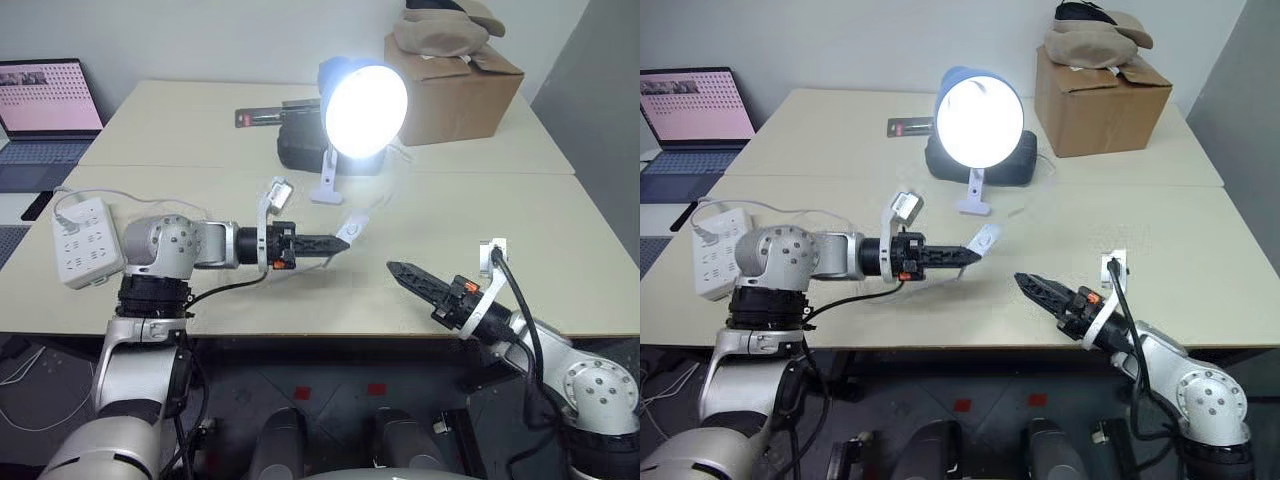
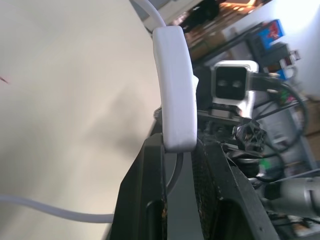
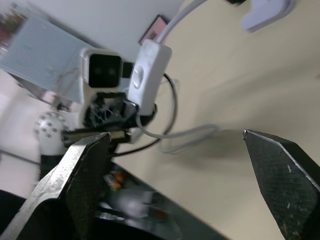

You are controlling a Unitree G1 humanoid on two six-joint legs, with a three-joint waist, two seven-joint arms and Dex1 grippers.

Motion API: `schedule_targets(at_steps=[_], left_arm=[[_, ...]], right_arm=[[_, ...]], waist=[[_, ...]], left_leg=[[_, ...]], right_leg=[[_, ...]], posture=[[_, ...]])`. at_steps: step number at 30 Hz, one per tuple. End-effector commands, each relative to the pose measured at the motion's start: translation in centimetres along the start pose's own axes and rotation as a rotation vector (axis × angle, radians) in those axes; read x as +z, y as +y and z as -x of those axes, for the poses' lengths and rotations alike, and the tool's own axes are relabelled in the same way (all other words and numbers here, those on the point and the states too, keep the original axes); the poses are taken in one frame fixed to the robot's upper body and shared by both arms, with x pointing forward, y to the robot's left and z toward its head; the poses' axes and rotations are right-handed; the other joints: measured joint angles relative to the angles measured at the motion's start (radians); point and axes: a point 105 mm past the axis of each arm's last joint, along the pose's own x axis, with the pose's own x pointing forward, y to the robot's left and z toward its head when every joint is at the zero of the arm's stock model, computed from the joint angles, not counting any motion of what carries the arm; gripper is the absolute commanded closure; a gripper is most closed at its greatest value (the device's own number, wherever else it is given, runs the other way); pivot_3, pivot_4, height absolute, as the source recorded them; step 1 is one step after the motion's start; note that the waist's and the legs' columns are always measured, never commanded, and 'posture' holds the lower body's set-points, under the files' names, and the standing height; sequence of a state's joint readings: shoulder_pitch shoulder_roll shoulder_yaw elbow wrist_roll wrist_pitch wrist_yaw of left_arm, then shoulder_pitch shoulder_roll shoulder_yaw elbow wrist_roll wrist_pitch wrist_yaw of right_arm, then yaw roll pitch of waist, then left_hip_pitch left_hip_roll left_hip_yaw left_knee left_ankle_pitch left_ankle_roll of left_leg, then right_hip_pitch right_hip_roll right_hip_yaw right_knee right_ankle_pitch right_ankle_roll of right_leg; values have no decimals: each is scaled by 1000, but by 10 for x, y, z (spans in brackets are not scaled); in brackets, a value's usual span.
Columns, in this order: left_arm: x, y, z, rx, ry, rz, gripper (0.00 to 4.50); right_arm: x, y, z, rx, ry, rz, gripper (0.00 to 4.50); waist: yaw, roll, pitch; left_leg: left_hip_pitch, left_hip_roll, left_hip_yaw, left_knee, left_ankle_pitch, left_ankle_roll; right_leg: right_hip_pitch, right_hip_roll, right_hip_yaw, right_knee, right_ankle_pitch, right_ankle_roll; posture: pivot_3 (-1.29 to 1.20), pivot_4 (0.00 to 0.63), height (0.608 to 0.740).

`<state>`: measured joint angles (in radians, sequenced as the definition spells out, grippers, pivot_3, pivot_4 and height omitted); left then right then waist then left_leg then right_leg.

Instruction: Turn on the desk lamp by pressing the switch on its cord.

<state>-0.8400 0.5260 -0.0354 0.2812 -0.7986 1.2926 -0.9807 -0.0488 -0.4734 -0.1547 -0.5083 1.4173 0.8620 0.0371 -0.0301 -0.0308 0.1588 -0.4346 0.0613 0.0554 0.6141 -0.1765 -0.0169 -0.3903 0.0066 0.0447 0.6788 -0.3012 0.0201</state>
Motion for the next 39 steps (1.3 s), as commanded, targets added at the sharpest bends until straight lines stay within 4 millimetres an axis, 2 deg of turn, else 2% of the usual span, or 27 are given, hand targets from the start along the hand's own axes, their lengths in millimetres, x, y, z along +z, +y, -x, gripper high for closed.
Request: schedule_targets(at_steps=[1, 4, 7, 11, 13, 21, 27, 30, 32, 36, 39], left_arm=[[18, 28, 6, 191, 78, -370, 4124], [18, 51, 5, 303, 191, -633, 4124], [26, 74, 0, 433, 259, -843, 4124], [28, 86, -5, 462, 294, -937, 4124], [29, 86, -9, 440, 289, -939, 3424], [37, 85, -1, 419, 253, -894, 1921], [51, 78, 29, 440, 199, -839, 709], [66, 61, 54, 419, 131, -790, 52], [74, 46, 73, 407, 95, -769, 52], [78, 40, 92, 457, 63, -751, 52], [69, 34, 104, 447, 85, -725, 52]], right_arm=[[22, -1, 4, -144, 12, 416, 57], [21, 1, -1, -167, 61, 610, 57], [19, 1, -5, -175, 69, 686, 57], [18, -3, -8, -187, 60, 703, 57], [18, -7, -8, -203, 58, 705, 0], [15, -11, -6, -222, 56, 698, 0], [11, -12, -1, -215, 77, 701, 0], [10, -9, 0, -187, 101, 713, 0], [9, -6, 1, -160, 123, 726, 0], [9, -5, 1, -142, 135, 729, 0], [10, -6, 0, -130, 141, 725, 0]], waist=[[0, 1, 0], [0, 1, 1], [5, 1, 1], [7, 0, 1], [8, 0, 1], [4, -1, 2], [-1, -1, 2], [-1, -1, 3], [-2, -2, 3], [1, -2, 3], [3, -2, 3]], left_leg=[[0, 0, 0, 0, 0, 0], [0, 0, 3, -2, 0, 0], [0, 0, 2, -4, 0, 0], [-10, -1, 2, -4, 0, 0], [-18, -1, 2, -1, 0, 0], [-18, -1, 2, 0, 0, 0], [-17, 0, 2, 0, 0, 0], [-17, 1, 2, 1, 0, 0], [-17, 1, 2, 1, 0, -1], [-16, 1, 1, 1, 0, -1], [-16, 1, 1, 5, 0, -1]], right_leg=[[0, 0, 1, 0, 0, 0], [-2, -1, 2, -1, -1, -1], [-2, -1, 1, -1, -2, -4], [-11, 2, 0, 0, -3, -3], [-17, 5, -1, 1, -1, -1], [-17, 6, -3, 2, -1, 0], [-17, 7, -3, 3, -1, 0], [-17, 7, -3, 3, -1, 0], [-17, 7, -4, 3, -1, 0], [-17, 7, -3, 3, 0, 0], [-15, 6, -3, 4, 0, 0]], posture=[[0, 150, 740], [0, 150, 740], [0, 150, 740], [0, 150, 740], [0, 150, 740], [0, 150, 740], [0, 150, 740], [0, 150, 740], [0, 150, 740], [0, 150, 740], [0, 150, 740]])
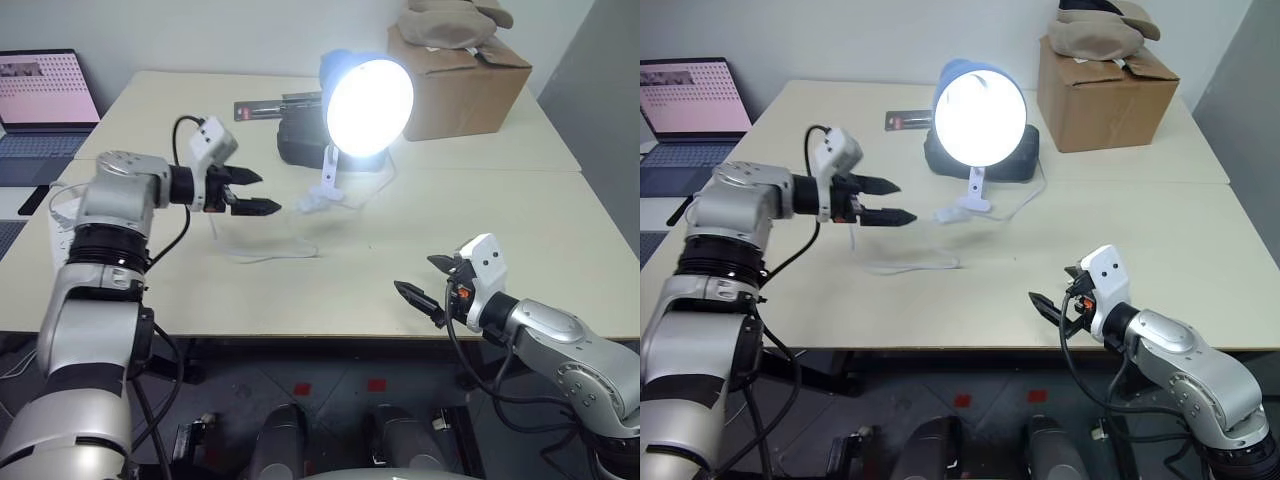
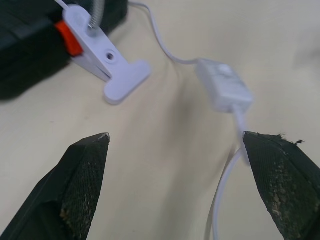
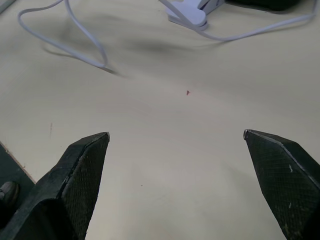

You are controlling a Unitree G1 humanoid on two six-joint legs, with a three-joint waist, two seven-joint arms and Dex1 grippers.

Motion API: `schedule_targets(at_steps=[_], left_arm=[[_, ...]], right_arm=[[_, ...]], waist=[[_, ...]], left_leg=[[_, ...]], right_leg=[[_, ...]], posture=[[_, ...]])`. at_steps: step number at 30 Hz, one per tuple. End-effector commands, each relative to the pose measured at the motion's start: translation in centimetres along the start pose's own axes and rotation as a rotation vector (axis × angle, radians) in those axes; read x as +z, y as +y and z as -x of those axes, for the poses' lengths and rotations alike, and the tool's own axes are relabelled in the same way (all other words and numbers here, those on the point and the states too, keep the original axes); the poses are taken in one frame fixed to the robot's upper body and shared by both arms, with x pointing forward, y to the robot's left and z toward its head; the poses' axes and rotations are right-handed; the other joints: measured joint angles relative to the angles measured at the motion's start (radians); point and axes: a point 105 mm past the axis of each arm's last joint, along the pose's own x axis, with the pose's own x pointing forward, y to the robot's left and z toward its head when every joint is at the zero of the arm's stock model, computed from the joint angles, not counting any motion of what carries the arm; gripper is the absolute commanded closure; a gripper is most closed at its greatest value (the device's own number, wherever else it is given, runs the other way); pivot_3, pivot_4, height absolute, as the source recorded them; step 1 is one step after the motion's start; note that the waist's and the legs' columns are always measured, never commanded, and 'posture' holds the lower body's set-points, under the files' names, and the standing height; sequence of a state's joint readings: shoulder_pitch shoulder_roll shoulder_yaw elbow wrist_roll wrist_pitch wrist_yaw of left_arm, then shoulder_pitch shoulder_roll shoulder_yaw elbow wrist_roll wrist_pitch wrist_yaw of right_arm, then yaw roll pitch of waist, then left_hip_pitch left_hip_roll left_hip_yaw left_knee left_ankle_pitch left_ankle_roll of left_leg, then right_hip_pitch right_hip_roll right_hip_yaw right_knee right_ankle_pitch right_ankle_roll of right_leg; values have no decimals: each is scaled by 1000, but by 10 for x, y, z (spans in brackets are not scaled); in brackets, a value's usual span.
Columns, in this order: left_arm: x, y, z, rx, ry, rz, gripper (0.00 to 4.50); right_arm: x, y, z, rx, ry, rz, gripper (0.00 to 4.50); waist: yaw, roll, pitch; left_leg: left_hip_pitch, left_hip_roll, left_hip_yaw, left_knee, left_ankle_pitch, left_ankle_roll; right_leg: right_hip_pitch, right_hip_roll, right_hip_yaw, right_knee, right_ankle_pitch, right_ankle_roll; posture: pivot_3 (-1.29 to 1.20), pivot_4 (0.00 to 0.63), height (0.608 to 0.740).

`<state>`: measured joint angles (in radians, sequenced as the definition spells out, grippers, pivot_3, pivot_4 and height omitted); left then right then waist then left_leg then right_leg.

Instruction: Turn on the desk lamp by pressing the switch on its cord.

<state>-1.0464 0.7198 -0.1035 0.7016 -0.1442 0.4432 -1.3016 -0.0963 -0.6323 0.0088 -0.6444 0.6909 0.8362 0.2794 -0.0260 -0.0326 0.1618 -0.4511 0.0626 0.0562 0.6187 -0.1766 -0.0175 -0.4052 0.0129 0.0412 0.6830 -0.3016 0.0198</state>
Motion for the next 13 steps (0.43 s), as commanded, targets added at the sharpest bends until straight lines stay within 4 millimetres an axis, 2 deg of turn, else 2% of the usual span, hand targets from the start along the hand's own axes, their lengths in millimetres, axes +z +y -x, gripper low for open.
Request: schedule_targets(at_steps=[1, 4, 8, 10, 13], left_arm=[[3, -10, 18, -37, -5, -2, 52], [-4, -21, 28, -70, 24, -12, 52], [-25, -18, 41, 0, 99, -42, 52], [-34, -19, 42, 16, 134, -66, 52], [-33, -19, 40, 17, 122, -62, 52]], right_arm=[[14, 1, 3, 19, -45, 29, 0], [14, 1, 4, 32, -43, 31, 0], [12, 2, 9, 57, -23, 39, 0], [9, 1, 12, 57, -7, 43, 0], [8, -1, 13, 60, 1, 45, 0]], waist=[[-2, 0, 0], [-3, 0, 0], [-3, 0, 0], [-3, 0, 0], [-2, 0, 0]], left_leg=[[0, 0, 0, 1, 0, 0], [0, 1, 0, 5, 0, 0], [1, 1, -1, 9, 0, 0], [1, 1, -1, 11, 0, 0], [3, 1, -1, 11, 1, 1]], right_leg=[[0, 0, 0, 0, 0, 0], [0, 0, 1, 3, 1, 0], [0, 0, 2, 9, 0, 0], [0, -1, 2, 12, 0, 0], [0, -2, 2, 14, 0, 0]], posture=[[0, 150, 740], [0, 150, 740], [0, 150, 740], [0, 150, 740], [0, 150, 740]])
